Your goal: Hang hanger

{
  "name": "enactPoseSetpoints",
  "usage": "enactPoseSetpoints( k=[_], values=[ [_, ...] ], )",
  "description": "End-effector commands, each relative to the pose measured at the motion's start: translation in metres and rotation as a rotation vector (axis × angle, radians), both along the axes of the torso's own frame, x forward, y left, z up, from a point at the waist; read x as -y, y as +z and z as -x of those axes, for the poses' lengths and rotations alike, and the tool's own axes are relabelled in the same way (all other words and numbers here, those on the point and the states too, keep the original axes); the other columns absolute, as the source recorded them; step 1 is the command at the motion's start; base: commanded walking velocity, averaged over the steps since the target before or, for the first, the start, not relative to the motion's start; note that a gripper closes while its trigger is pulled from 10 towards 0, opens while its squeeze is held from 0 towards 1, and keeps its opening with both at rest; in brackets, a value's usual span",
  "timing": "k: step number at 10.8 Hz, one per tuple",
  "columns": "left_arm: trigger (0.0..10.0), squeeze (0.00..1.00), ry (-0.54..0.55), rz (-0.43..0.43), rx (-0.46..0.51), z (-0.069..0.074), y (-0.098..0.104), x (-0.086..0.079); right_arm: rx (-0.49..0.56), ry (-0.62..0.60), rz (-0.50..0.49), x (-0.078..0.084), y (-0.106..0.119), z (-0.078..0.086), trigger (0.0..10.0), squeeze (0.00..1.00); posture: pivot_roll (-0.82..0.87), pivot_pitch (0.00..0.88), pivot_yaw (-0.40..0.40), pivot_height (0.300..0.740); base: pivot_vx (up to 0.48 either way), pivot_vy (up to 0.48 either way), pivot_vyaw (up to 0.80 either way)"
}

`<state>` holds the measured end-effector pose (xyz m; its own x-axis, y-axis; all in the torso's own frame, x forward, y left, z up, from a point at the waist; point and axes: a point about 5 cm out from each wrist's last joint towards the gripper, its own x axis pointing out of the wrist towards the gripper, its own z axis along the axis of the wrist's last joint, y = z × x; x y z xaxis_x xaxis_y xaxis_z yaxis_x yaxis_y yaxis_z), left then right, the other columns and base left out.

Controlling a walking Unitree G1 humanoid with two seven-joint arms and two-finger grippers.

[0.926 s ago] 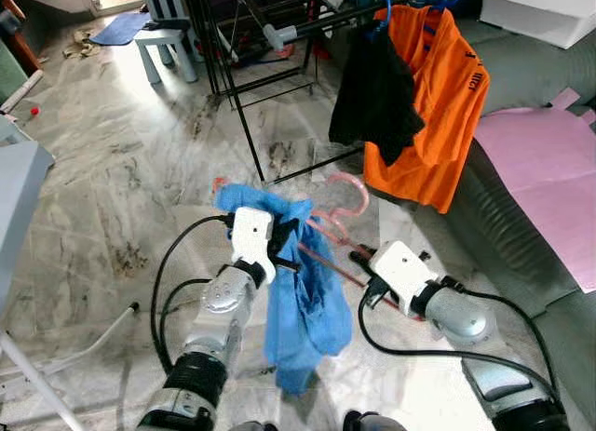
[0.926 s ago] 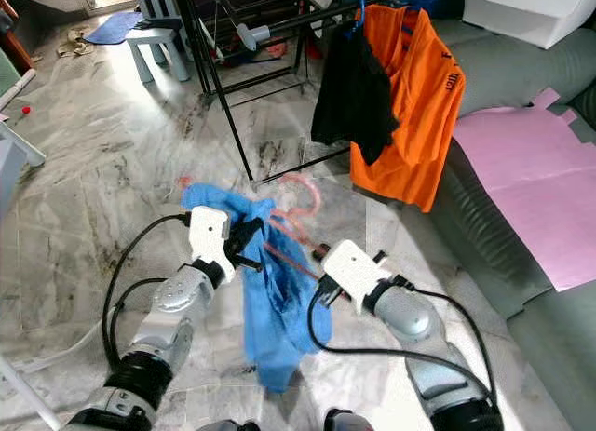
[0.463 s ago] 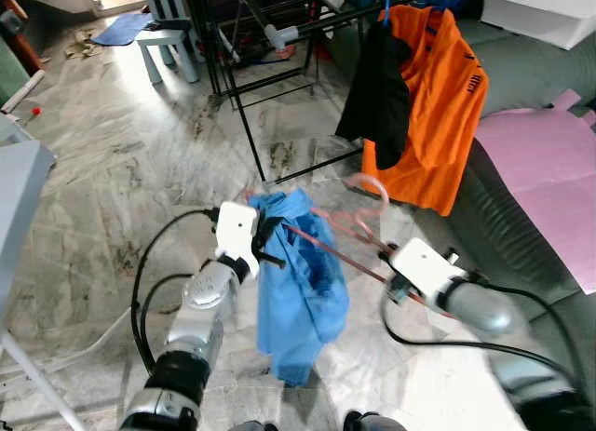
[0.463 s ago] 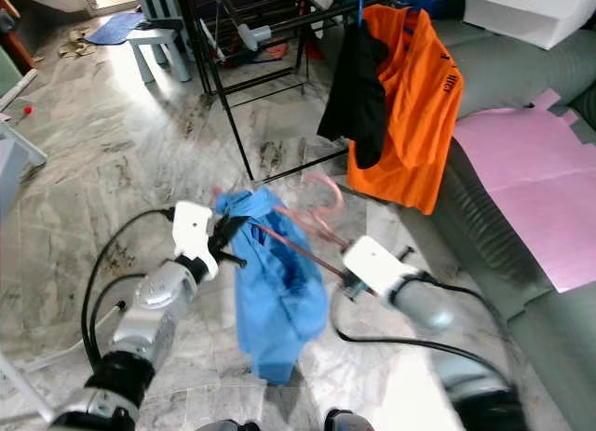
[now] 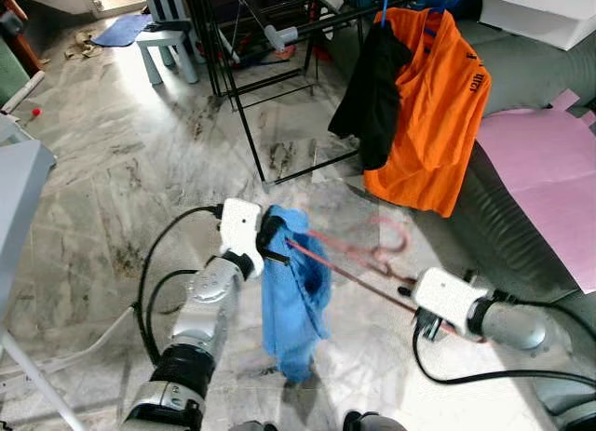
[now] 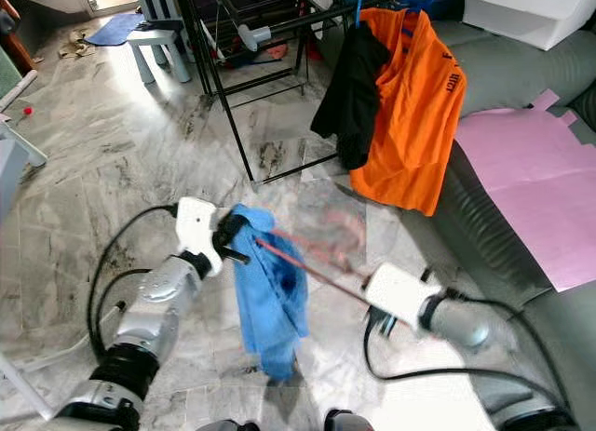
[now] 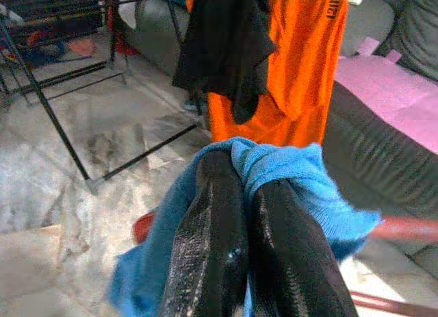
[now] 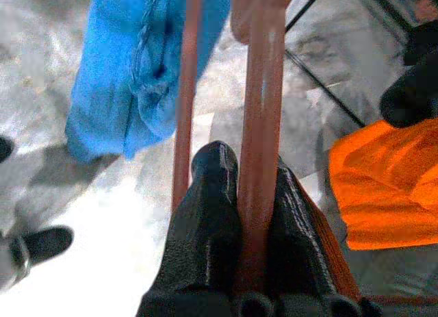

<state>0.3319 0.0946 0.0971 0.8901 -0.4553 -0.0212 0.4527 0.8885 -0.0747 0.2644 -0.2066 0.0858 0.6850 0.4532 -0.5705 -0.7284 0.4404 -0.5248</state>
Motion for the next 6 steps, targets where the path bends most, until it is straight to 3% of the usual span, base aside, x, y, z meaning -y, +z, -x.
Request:
enactPoseSetpoints(
  k=[1,3,6],
  values=[
    [0.0,0.0,-0.005,0.047,0.078,-0.004,0.02,0.001,-0.099,0.036,0.057,-0.005,-0.019,0.01,0.0,0.0,-0.17,0.112,0.091,0.74,0.0,0.0,0.0],
    [0.0,0.0,-0.106,0.095,0.087,0.0,0.027,0.012,-0.108,-0.006,0.119,-0.009,-0.031,0.004,0.0,0.0,-0.16,0.11,0.089,0.74,0.0,0.0,0.0],
    [0.0,0.0,-0.34,0.048,0.092,0.017,0.027,0.036,-0.131,-0.135,0.149,-0.006,-0.042,-0.016,0.0,0.0,-0.16,0.108,0.094,0.74,0.0,0.0,0.0]
  ],
)
